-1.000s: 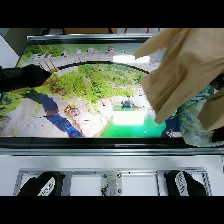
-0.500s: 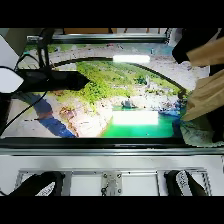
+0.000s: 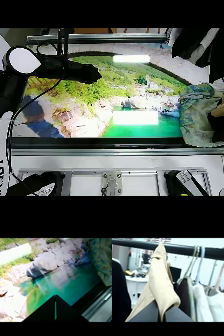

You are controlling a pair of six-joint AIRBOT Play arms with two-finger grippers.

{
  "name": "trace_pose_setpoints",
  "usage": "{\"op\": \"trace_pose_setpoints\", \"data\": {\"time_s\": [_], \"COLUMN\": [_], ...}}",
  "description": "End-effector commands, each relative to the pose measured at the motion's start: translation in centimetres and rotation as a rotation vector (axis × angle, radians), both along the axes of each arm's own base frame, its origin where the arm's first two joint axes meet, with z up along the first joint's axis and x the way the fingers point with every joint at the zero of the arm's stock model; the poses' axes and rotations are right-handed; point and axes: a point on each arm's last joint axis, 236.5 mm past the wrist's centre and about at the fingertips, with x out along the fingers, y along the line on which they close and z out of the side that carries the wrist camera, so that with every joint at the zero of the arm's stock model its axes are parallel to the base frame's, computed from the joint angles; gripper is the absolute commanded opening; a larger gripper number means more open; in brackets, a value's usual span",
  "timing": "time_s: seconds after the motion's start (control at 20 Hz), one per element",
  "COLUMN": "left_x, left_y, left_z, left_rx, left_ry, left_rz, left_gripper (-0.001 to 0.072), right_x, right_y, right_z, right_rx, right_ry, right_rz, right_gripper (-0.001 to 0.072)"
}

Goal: Fold the clothes and pants, and hang the long-sleeved shirts on hangers.

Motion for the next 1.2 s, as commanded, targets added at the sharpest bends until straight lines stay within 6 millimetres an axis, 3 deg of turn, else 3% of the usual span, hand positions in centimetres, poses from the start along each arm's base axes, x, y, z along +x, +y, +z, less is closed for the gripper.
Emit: {"op": "trace_pose_setpoints", "data": {"time_s": [0.0, 0.2, 0.45, 0.8, 0.85, 0.9, 0.95, 1.15], "left_x": [-0.2, -0.6, -1.4, -1.3, -1.3, -1.4, -1.4, -1.3], "left_y": [-0.1, -0.1, 0.0, 0.0, 0.0, 0.0, 0.0, 0.1], "left_z": [-0.3, -0.6, -1.1, -1.1, -1.1, -1.1, -1.1, -1.1], "left_rx": [0.009, 0.02, 0.036, 0.036, 0.036, 0.036, 0.036, 0.036], "left_ry": [0.015, 0.033, 0.061, 0.06, 0.061, 0.06, 0.06, 0.058], "left_rz": [-0.013, -0.025, -0.043, -0.043, -0.043, -0.043, -0.043, -0.04], "left_gripper": [0.0016, 0.0016, 0.0016, 0.0016, 0.0016, 0.0016, 0.0016, 0.0016], "right_x": [-2.0, -1.6, -0.3, -0.1, -0.2, -0.4, -0.7, -1.2], "right_y": [-2.8, -4.2, -5.9, -5.4, -5.2, -4.8, -4.2, 0.4], "right_z": [-0.7, -2.1, -6.4, -7.2, -7.1, -6.6, -5.9, -2.1], "right_rx": [0.055, 0.084, 0.201, 0.234, 0.235, 0.225, 0.209, 0.171], "right_ry": [-0.046, -0.024, 0.089, 0.113, 0.115, 0.11, 0.101, -0.015], "right_rz": [-0.055, -0.064, -0.06, -0.046, -0.045, -0.044, -0.045, 0.046], "right_gripper": [0.0006, 0.0006, 0.0005, 0.0027, 0.0084, 0.0286, 0.0426, 0.0448]}}
